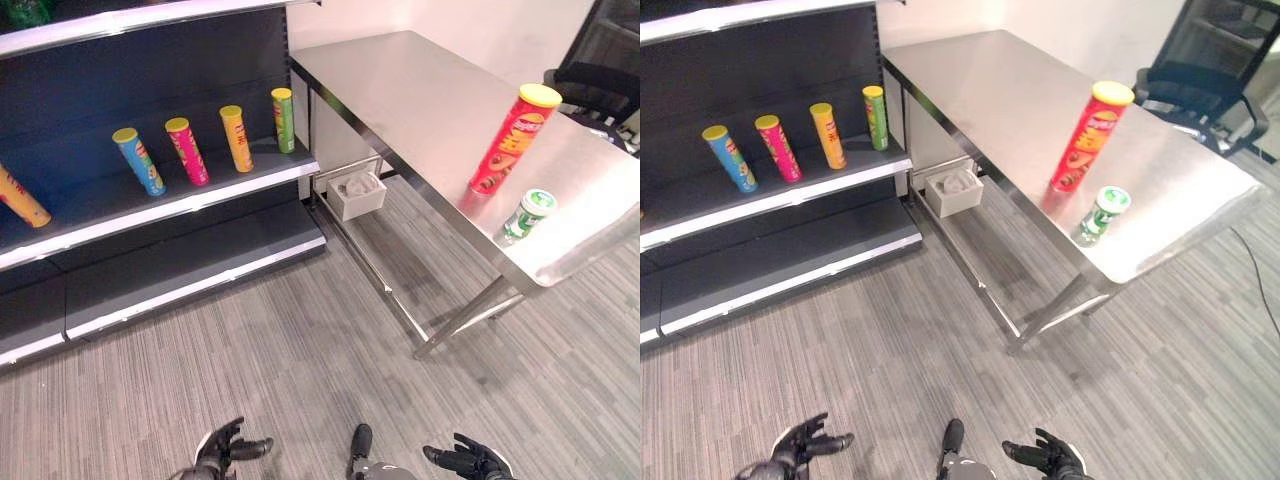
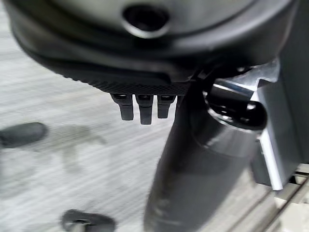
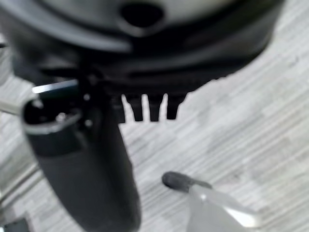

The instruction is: Put the goods on the table back onto the shelves and tidy them up.

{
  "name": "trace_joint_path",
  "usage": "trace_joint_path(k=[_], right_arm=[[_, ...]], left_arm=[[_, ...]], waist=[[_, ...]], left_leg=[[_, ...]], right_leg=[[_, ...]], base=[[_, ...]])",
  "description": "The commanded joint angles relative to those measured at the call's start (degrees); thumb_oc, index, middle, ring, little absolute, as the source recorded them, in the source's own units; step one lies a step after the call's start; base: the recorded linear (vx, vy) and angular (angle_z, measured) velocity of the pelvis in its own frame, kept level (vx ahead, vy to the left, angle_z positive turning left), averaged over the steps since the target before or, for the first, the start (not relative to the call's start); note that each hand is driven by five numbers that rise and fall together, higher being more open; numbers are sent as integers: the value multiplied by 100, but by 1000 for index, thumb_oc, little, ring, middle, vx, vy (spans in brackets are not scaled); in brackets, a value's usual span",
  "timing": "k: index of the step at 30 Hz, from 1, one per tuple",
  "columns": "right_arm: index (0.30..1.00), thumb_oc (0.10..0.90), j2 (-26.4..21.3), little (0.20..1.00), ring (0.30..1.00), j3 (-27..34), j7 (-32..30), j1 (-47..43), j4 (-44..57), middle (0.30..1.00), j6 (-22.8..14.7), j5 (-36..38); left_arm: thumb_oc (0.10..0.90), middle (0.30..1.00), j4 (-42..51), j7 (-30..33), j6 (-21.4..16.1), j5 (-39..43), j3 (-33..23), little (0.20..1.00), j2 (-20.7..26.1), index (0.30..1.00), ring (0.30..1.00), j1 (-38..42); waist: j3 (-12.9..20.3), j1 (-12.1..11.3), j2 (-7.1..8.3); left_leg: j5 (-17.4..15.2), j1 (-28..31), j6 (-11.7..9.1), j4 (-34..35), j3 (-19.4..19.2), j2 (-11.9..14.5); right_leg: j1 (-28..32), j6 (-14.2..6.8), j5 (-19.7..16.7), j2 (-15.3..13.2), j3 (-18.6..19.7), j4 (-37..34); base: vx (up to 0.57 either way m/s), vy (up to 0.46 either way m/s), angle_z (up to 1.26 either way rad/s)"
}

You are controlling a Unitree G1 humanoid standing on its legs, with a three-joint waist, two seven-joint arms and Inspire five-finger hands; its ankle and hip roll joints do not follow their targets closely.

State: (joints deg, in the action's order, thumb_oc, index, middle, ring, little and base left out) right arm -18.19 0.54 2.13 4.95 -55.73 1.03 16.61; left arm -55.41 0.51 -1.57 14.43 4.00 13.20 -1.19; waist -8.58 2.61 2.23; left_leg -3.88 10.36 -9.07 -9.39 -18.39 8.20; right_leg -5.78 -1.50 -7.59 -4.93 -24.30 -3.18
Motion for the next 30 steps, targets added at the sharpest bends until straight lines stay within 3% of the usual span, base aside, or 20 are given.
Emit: trace_joint_path(k=[1, 2, 5, 7, 8, 9, 10, 12, 17, 18, 19, 20, 22, 23, 25, 27, 29, 30], right_arm=[[900, 800, -164, 900, 900, 25, -42, 112, 258, 900, -237, 265], [900, 800, -159, 900, 900, 3, -14, 129, 286, 900, -223, 264], [900, 800, -167, 900, 900, -67, -30, 114, 276, 900, -182, 206], [900, 800, -165, 900, 900, -82, -30, 87, 352, 900, -160, 189], [900, 800, -159, 900, 900, -112, -23, 81, 432, 900, -157, 162], [900, 800, -159, 900, 900, -132, -19, 79, 433, 900, -163, 151], [900, 800, -182, 900, 900, -208, -7, 72, 447, 900, -179, 84], [900, 800, -209, 900, 900, -266, -4, 23, 404, 900, -209, 42], [900, 800, -216, 900, 900, -279, 1, -8, 344, 900, -212, 34], [900, 800, -126, 900, 900, -319, 20, -20, 341, 900, -181, 16], [900, 800, -125, 900, 900, -319, 19, -18, 342, 900, -180, 16], [900, 800, -30, 900, 900, -337, 59, -7, 362, 900, -173, -2], [900, 800, -30, 900, 900, -337, 59, -7, 363, 900, -173, -2], [900, 800, 0, 900, 900, -362, 71, -31, 333, 900, -167, -31], [900, 800, 19, 900, 900, -345, 37, -146, 225, 900, -164, -31], [900, 800, 13, 900, 900, -324, 26, -166, 188, 900, -163, -43], [900, 800, 23, 900, 900, -225, -19, -162, 104, 900, -145, -4], [900, 800, 32, 900, 900, -142, -84, -107, -37, 900, -138, -8]], left_arm=[[800, 900, 294, -7, -174, 29, 36, 900, 374, 900, 900, -232], [800, 900, 299, -18, -160, 54, 36, 900, 369, 900, 900, -242], [800, 900, 275, 2, -154, 53, 52, 900, 337, 900, 900, -247], [800, 900, 303, 8, -145, 58, 11, 900, 317, 900, 900, -280], [800, 900, 300, 34, -135, 8, 8, 900, 324, 900, 900, -295], [800, 900, 311, 39, -134, 0, 11, 900, 326, 900, 900, -308], [800, 900, 249, 72, -150, -55, 31, 900, 312, 900, 900, -305], [800, 900, 135, 84, -169, -84, 48, 900, 295, 900, 900, -289], [800, 900, 121, 91, -175, -51, 46, 900, 290, 900, 900, -300], [800, 900, 75, 75, -156, -18, -48, 900, 296, 900, 900, -419], [800, 900, 76, 74, -156, -18, -47, 900, 297, 900, 900, -420], [800, 900, 4, 100, -160, -35, -113, 900, 321, 900, 900, -450], [800, 900, 4, 100, -160, -35, -112, 900, 321, 900, 900, -450], [800, 900, 41, 119, -170, -3, -131, 900, 372, 900, 900, -442], [800, 900, 185, 183, -181, 95, -193, 900, 467, 900, 900, -415], [800, 900, 204, 190, -178, 140, -213, 900, 498, 900, 900, -398], [800, 900, 253, 214, -188, 197, -241, 900, 533, 900, 900, -422], [800, 900, 240, 217, -171, 216, -299, 900, 548, 900, 900, -438]], waist=[[-129, -30, -28], [-197, -74, -27], [-261, -146, -3], [-243, -202, 38], [-191, -250, 47], [-168, -304, 42], [-176, -436, -56], [-181, -516, -130], [-157, -540, -162], [17, -581, -122], [17, -608, -121], [120, -622, 16], [121, -627, 16], [105, -635, 65], [16, -659, 54], [-36, -627, 25], [-121, -587, 24], [-96, -613, 59]], left_leg=[[1046, -947, -80, -1617, -96, 364], [1186, -1105, -139, -1969, -2, 484], [1388, -1350, -153, -2098, 37, 666], [1280, -1586, -54, -1335, -71, 677], [1238, -1564, 43, -239, -134, 498], [1299, -1596, 80, 354, -62, 391], [1908, -1802, 89, 1245, 278, 303], [2072, -2195, -93, 1439, 562, 301], [2151, -2223, -142, 1439, 573, 320], [2010, -1905, 25, 1439, 229, 296], [2008, -1896, 27, 1439, 202, 304], [1772, -1624, 268, 1439, -96, 151], [1772, -1623, 268, 1439, -100, 152], [1590, -1448, 437, 1439, -264, 29], [1305, -1202, 690, 1439, -461, -143], [1217, -1112, 745, 1439, -513, -171], [963, -895, 756, 1439, -522, -291], [893, -840, 682, 1439, -577, -330]], right_leg=[[666, -574, -29, -219, -111, -182], [780, -452, 110, -117, -116, -182], [942, -387, 300, -32, -115, -182], [1023, -475, 348, -92, -71, -182], [1044, -551, 407, -108, 54, -182], [1092, -578, 456, -110, 102, -182], [1177, -542, 497, -15, 174, -182], [1311, -539, 633, 83, 290, -182], [1371, -520, 663, 137, 361, -182], [1620, -538, 873, 116, 552, -182], [1613, -538, 866, 115, 579, -182], [1829, -629, 848, -60, 620, -168], [1827, -629, 848, -60, 625, -167], [1689, -700, 903, -230, 637, 397], [1029, -944, 582, -574, 636, 1683], [810, -1007, 440, -714, 567, 2048], [545, -1142, 329, -1058, 264, 2467], [572, -1051, 367, -1032, -94, 1707]], base=[[196, -295, 49], [87, -149, 11], [135, -81, -36], [197, 87, -41], [280, 177, -1], [321, 243, -46], [284, 195, -67], [244, 128, -77], [149, 67, -41], [404, 217, -31], [724, 402, -81], [318, 187, -104], [231, 159, -73], [246, 265, -28], [237, 311, -36], [90, 146, -76], [149, 137, -24], [150, 49, -6]])
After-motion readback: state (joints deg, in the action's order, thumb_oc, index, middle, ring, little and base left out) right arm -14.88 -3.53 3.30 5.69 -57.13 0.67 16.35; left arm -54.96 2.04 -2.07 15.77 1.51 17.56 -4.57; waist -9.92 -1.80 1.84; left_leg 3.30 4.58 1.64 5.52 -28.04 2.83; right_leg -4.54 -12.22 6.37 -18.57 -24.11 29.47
